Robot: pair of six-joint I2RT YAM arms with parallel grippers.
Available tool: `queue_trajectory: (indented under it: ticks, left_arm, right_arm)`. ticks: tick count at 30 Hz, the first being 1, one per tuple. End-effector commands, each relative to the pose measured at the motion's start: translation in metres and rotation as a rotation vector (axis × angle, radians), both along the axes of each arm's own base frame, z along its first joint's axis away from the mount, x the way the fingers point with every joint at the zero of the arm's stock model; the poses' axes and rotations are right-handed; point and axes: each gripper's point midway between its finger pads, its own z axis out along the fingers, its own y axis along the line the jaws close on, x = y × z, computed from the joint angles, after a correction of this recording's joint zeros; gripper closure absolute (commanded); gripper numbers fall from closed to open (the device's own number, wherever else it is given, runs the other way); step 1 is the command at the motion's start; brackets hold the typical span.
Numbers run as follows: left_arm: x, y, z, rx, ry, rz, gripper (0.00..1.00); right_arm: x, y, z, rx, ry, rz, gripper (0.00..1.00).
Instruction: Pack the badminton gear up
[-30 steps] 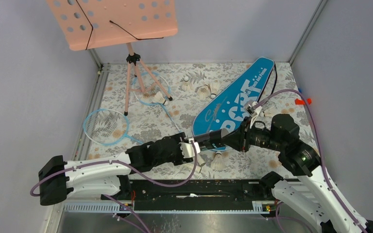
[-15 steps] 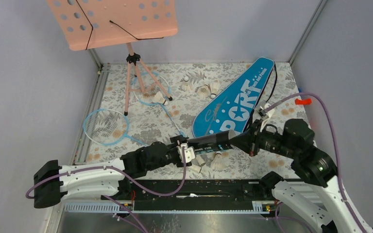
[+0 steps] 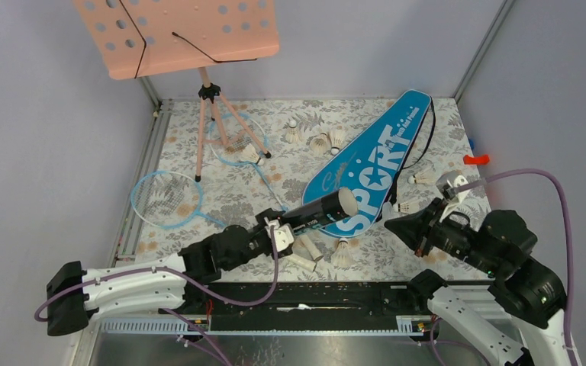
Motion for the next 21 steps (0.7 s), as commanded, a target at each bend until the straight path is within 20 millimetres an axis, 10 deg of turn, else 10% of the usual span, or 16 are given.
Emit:
queue_trajectory:
  ticks: [1,7,13,21]
  left_arm:
    - [0.022,0.010,0.070,-0.286,-0.048,0.172,0.89]
    - [0.041,0.050,0.124,-0.518,-0.054,0.408,1.00]
    - [0.054,0.103,0.135,-0.738,-0.021,0.679,0.98]
    - [0.050,0.112,0.126,-0.769,0.007,0.679,0.96]
  right_arm:
    - [0.046,-0.028,-0.041,-0.146,0.129,-0.293,1.00]
    - [0.082,-0.030,-0.152,-0.340,0.452,-0.506,1.00]
    - [0.076,-0.059,-0.255,-0.552,0.683,-0.713,0.98]
    - [0.080,-0.049,-0.302,-0.558,0.696,-0.674,0.73]
